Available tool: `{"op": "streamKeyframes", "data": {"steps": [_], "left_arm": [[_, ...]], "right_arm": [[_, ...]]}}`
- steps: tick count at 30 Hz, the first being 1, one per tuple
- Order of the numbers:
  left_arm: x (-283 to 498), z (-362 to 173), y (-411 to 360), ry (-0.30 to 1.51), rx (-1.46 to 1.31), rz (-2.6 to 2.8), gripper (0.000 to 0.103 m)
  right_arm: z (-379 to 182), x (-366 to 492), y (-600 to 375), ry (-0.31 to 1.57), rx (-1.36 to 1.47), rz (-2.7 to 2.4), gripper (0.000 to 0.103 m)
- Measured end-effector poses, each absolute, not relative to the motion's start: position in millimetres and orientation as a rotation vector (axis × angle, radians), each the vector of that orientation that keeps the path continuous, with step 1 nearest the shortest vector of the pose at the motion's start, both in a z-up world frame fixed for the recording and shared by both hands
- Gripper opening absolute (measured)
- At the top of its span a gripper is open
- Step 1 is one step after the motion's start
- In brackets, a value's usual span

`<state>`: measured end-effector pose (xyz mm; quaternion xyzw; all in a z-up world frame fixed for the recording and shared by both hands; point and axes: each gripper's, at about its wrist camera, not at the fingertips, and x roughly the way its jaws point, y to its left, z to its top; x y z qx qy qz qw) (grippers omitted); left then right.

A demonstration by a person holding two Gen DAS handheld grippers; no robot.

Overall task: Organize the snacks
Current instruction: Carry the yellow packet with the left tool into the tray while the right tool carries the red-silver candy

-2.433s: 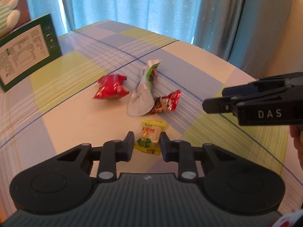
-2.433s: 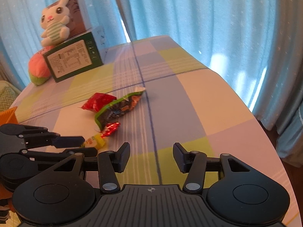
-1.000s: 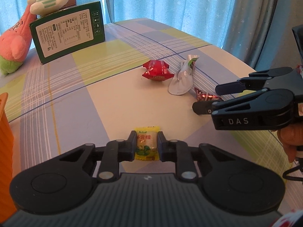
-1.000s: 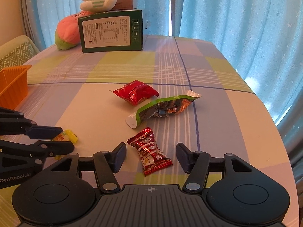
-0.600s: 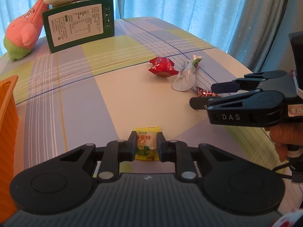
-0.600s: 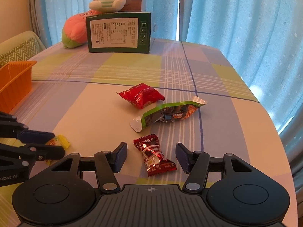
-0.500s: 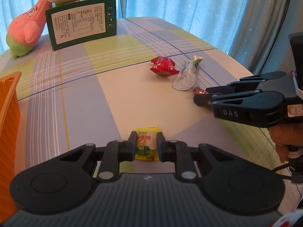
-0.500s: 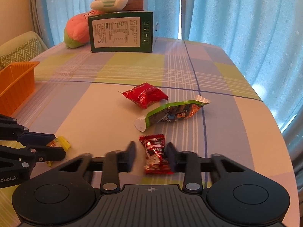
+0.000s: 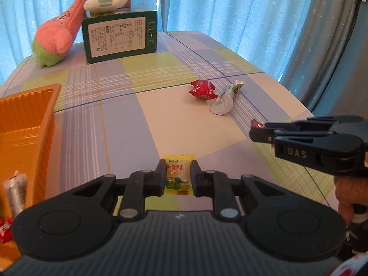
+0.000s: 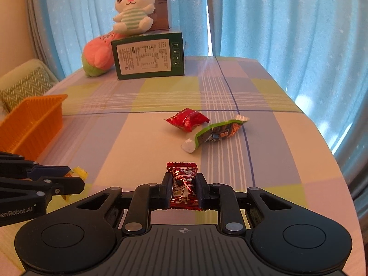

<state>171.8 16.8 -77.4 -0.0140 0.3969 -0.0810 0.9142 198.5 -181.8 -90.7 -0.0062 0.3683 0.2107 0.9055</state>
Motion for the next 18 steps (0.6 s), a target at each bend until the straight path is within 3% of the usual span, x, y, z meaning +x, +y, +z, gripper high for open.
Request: {"op": "streamKeyframes", "data": {"steps": [18], "left_arm": [[74.4,-9.1,69.1,0.760,-0.090,-0.027,0.019]], "right_arm": [[-32.7,86.6,-144.5,0.738,-0.005,0.528,0.021]]}}
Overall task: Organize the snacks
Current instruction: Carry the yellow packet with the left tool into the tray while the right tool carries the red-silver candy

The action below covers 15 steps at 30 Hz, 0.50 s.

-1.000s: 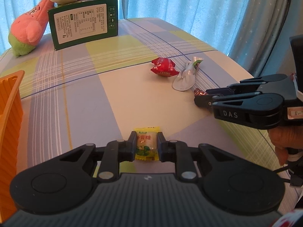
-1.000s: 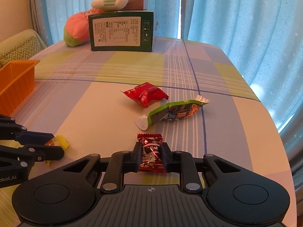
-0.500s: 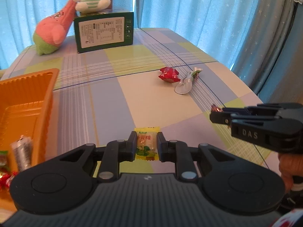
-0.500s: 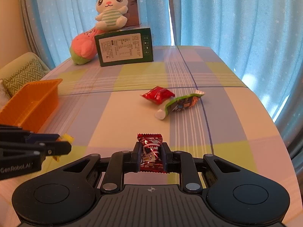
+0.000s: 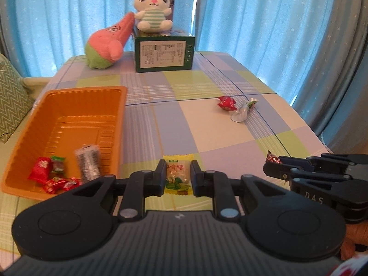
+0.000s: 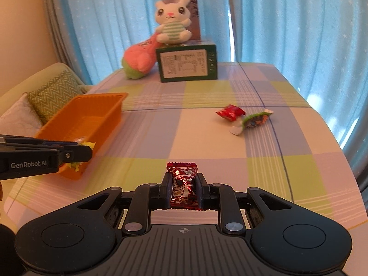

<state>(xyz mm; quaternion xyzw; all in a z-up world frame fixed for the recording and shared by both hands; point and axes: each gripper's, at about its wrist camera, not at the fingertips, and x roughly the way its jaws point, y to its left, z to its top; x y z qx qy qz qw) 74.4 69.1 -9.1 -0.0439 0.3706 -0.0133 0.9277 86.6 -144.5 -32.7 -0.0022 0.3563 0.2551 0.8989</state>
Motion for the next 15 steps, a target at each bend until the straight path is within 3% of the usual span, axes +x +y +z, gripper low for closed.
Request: {"op": "streamKeyframes", "data": {"steps": [15], "left_arm": [[20.3,14.8,127.0,0.723,-0.122,0.082,0.019]], "right_arm": [[-4.0,50.3,-79.8,0.677,-0.080,0.657,0.021]]}}
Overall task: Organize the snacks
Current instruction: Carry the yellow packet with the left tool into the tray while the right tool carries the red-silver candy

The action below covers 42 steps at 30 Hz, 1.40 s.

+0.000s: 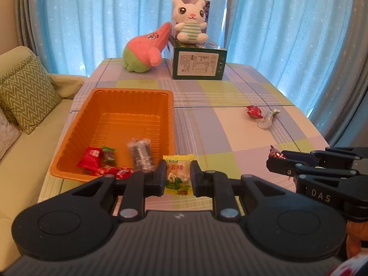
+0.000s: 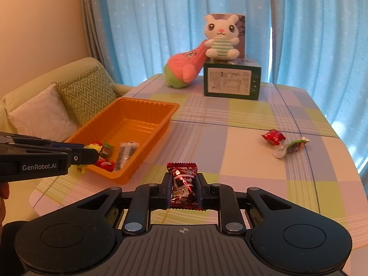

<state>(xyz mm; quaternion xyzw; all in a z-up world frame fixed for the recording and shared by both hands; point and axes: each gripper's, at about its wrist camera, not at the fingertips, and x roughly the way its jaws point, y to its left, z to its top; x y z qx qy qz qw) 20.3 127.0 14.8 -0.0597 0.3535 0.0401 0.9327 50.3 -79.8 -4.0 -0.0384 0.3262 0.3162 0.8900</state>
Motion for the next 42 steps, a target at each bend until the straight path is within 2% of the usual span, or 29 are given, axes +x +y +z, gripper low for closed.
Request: {"op": "streamKeyframes", "data": {"steps": [19,42], "left_arm": [[11.0,25.2,193.4,0.710,-0.145,0.148,0.019],[78.9,3.6,254.6,0.762,-0.151,0.128,0.019]], "right_arm": [[5.0,59.5,-2.4,0.695,-0.118,0.763,0.021],[-10.4,127.7,71.5,0.739,-0.098,0.800,0.022]]}}
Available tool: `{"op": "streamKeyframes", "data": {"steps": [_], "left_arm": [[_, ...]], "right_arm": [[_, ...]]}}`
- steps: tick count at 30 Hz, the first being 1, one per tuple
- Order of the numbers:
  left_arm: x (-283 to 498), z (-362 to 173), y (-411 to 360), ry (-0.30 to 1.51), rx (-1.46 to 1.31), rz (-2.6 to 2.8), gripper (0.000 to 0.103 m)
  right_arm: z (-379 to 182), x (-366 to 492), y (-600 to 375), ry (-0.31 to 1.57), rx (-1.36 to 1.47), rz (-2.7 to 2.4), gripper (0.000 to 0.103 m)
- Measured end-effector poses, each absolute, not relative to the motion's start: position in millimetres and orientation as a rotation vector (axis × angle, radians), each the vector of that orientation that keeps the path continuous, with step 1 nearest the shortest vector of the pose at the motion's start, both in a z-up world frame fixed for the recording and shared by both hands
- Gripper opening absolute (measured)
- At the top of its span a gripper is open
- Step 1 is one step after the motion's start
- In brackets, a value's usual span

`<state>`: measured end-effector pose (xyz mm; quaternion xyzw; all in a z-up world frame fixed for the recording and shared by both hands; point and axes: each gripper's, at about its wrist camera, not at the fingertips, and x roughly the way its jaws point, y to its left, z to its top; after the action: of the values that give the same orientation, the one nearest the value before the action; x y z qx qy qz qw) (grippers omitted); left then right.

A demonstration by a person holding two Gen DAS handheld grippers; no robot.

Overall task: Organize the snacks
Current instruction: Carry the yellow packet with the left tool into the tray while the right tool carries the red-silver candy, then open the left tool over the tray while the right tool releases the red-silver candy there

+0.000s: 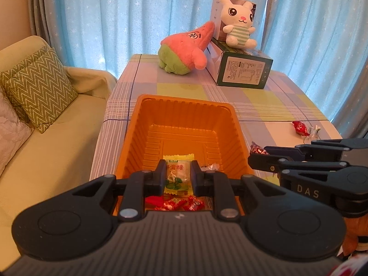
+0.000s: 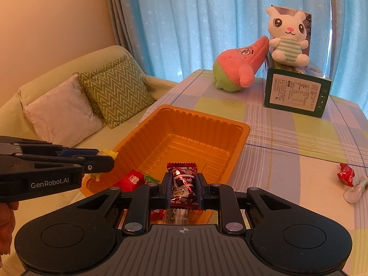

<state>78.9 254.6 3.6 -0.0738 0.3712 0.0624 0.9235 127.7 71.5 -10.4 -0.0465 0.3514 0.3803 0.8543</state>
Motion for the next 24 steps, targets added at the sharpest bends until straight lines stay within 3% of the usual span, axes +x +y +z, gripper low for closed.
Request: {"op": "streamKeyframes", "data": {"steps": [24], "left_arm": [[171.6,-26.1,280.6,0.830,-0.088,0.073,0.020]], "right_arm": [[-35.7,196.2,97.6,0.791,-0.053,0.779,0.021]]}}
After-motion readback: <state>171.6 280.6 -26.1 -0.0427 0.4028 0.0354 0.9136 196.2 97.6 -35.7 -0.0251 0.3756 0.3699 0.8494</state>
